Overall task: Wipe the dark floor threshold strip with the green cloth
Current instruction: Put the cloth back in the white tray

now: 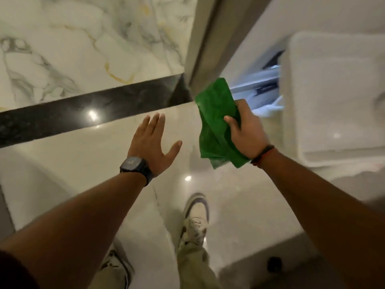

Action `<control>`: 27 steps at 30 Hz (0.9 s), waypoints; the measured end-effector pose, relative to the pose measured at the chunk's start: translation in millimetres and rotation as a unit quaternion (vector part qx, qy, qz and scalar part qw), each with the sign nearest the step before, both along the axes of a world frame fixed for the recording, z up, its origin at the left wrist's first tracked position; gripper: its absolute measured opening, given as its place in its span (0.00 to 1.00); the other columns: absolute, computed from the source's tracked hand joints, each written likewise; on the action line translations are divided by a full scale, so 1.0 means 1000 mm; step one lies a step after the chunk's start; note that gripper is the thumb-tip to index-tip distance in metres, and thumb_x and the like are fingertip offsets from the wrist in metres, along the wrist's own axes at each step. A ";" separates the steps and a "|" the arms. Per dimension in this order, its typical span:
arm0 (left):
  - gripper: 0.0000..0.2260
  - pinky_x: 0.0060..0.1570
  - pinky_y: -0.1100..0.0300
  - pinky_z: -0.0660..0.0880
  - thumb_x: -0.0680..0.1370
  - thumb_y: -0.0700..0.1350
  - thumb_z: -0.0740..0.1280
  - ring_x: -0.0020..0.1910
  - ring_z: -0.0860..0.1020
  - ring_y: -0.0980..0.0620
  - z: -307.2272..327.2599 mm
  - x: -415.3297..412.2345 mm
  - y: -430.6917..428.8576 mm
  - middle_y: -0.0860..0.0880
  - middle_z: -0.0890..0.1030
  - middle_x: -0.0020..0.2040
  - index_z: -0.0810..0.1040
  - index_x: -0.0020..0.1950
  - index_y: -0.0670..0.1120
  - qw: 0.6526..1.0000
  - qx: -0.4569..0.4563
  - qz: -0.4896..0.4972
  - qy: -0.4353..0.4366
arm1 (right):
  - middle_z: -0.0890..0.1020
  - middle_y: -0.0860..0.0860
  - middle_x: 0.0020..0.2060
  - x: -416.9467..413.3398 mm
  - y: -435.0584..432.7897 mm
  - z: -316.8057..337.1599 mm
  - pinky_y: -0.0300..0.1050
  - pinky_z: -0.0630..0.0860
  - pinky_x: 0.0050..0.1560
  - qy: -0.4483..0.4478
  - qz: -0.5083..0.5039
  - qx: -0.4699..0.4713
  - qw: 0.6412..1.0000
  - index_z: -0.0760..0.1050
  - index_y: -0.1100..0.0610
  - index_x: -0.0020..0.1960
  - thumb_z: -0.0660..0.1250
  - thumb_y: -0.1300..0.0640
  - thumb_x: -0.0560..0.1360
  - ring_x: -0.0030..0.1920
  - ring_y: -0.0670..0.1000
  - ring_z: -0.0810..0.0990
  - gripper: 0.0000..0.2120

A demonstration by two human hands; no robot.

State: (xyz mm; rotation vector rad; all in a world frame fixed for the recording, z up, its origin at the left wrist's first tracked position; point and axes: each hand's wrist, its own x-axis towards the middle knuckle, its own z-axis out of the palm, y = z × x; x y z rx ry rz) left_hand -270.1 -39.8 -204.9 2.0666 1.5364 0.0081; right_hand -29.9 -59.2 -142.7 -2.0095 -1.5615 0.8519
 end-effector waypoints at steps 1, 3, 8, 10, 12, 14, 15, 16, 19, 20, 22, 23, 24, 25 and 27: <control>0.39 0.71 0.55 0.45 0.74 0.67 0.51 0.77 0.50 0.46 0.024 0.022 0.001 0.45 0.55 0.79 0.50 0.78 0.45 1.000 -0.002 -0.011 -0.015 | 0.76 0.51 0.40 0.024 -0.006 0.030 0.40 0.65 0.36 -0.014 -0.019 0.005 1.000 0.68 0.62 0.57 0.61 0.61 0.78 0.38 0.52 0.73 0.09; 0.39 0.73 0.55 0.46 0.73 0.67 0.51 0.77 0.50 0.47 0.064 0.064 0.006 0.45 0.54 0.79 0.50 0.78 0.45 0.998 -0.003 -0.040 -0.050 | 0.76 0.50 0.39 0.071 -0.010 0.078 0.39 0.62 0.34 -0.048 -0.059 0.021 0.997 0.68 0.62 0.57 0.62 0.62 0.78 0.37 0.53 0.74 0.09; 0.36 0.70 0.61 0.45 0.75 0.65 0.55 0.76 0.55 0.50 0.127 0.167 0.031 0.47 0.58 0.78 0.53 0.78 0.47 0.985 0.024 -0.128 -0.109 | 0.80 0.62 0.46 0.177 0.002 0.138 0.57 0.75 0.45 -0.132 -0.126 -0.040 0.982 0.66 0.59 0.58 0.60 0.59 0.79 0.44 0.65 0.78 0.10; 0.34 0.70 0.59 0.51 0.75 0.63 0.56 0.74 0.60 0.49 0.134 0.198 0.038 0.48 0.62 0.76 0.57 0.77 0.47 0.985 0.020 -0.128 -0.117 | 0.80 0.62 0.46 0.197 0.014 0.133 0.61 0.76 0.49 -0.140 -0.108 -0.090 0.980 0.66 0.57 0.59 0.59 0.58 0.79 0.44 0.65 0.78 0.10; 0.33 0.68 0.58 0.57 0.75 0.61 0.59 0.71 0.64 0.48 0.137 0.222 0.041 0.47 0.66 0.74 0.61 0.75 0.46 0.982 0.020 -0.122 -0.140 | 0.80 0.59 0.47 0.207 0.022 0.119 0.56 0.75 0.50 -0.100 -0.101 -0.110 0.984 0.67 0.56 0.59 0.60 0.57 0.79 0.45 0.61 0.77 0.10; 0.31 0.68 0.56 0.58 0.75 0.59 0.61 0.71 0.65 0.47 0.135 0.245 0.042 0.46 0.67 0.74 0.64 0.74 0.44 0.979 0.036 -0.131 -0.154 | 0.79 0.56 0.46 0.217 0.023 0.102 0.48 0.71 0.48 -0.040 -0.122 -0.107 0.986 0.69 0.56 0.57 0.62 0.57 0.78 0.46 0.58 0.77 0.09; 0.31 0.69 0.55 0.58 0.75 0.59 0.62 0.72 0.64 0.46 0.132 0.255 0.043 0.45 0.66 0.74 0.64 0.74 0.44 0.978 0.048 -0.139 -0.150 | 0.79 0.56 0.46 0.224 0.019 0.092 0.46 0.70 0.48 -0.023 -0.142 -0.110 0.984 0.69 0.57 0.57 0.63 0.58 0.78 0.46 0.57 0.76 0.09; 0.31 0.70 0.53 0.57 0.75 0.59 0.61 0.73 0.62 0.46 0.129 0.265 0.046 0.45 0.64 0.75 0.64 0.74 0.44 0.977 0.058 -0.150 -0.140 | 0.80 0.57 0.48 0.230 0.013 0.081 0.46 0.69 0.48 -0.017 -0.165 -0.121 0.979 0.69 0.58 0.57 0.63 0.57 0.78 0.47 0.58 0.76 0.09; 0.32 0.73 0.51 0.49 0.76 0.59 0.58 0.77 0.53 0.45 0.116 0.288 0.053 0.45 0.57 0.78 0.60 0.76 0.44 0.972 0.090 -0.198 -0.094 | 0.79 0.62 0.53 0.243 -0.009 0.052 0.49 0.69 0.48 -0.055 -0.244 -0.190 0.949 0.68 0.60 0.59 0.61 0.56 0.78 0.51 0.63 0.76 0.11; 0.32 0.73 0.52 0.46 0.76 0.60 0.57 0.77 0.50 0.45 0.110 0.294 0.054 0.45 0.55 0.79 0.58 0.76 0.44 0.967 0.103 -0.223 -0.073 | 0.78 0.63 0.55 0.244 -0.014 0.045 0.51 0.69 0.48 -0.088 -0.261 -0.198 0.941 0.66 0.60 0.61 0.61 0.56 0.78 0.53 0.64 0.76 0.13; 0.33 0.73 0.53 0.40 0.77 0.60 0.54 0.77 0.46 0.46 0.097 0.301 0.056 0.45 0.52 0.79 0.55 0.77 0.44 0.957 0.111 -0.268 -0.029 | 0.73 0.65 0.61 0.238 -0.020 0.033 0.56 0.70 0.55 -0.151 -0.251 -0.153 0.944 0.61 0.62 0.68 0.62 0.55 0.78 0.60 0.66 0.72 0.22; 0.33 0.72 0.53 0.38 0.77 0.60 0.53 0.77 0.45 0.45 0.091 0.303 0.055 0.45 0.51 0.79 0.53 0.77 0.44 0.952 0.121 -0.282 -0.007 | 0.69 0.66 0.66 0.233 -0.022 0.029 0.59 0.68 0.62 -0.183 -0.227 -0.113 0.950 0.57 0.61 0.71 0.61 0.53 0.78 0.65 0.66 0.68 0.26; 0.33 0.72 0.52 0.37 0.77 0.60 0.52 0.77 0.44 0.45 0.086 0.305 0.053 0.45 0.51 0.79 0.53 0.77 0.44 0.946 0.130 -0.296 0.014 | 0.63 0.65 0.71 0.228 -0.022 0.024 0.61 0.63 0.68 -0.218 -0.194 -0.081 0.953 0.52 0.60 0.74 0.60 0.51 0.78 0.70 0.65 0.62 0.29; 0.33 0.72 0.52 0.36 0.76 0.60 0.52 0.77 0.44 0.44 0.083 0.306 0.052 0.45 0.51 0.79 0.54 0.77 0.44 0.943 0.137 -0.303 0.028 | 0.57 0.63 0.74 0.223 -0.022 0.020 0.60 0.56 0.72 -0.249 -0.151 -0.071 0.954 0.49 0.57 0.76 0.57 0.48 0.79 0.74 0.63 0.56 0.31; 0.33 0.72 0.51 0.36 0.76 0.60 0.51 0.77 0.44 0.44 0.079 0.306 0.051 0.45 0.52 0.79 0.56 0.77 0.43 0.940 0.146 -0.308 0.030 | 0.48 0.58 0.77 0.214 -0.022 0.009 0.58 0.46 0.73 -0.286 -0.062 -0.107 0.950 0.42 0.53 0.77 0.49 0.43 0.80 0.76 0.59 0.46 0.31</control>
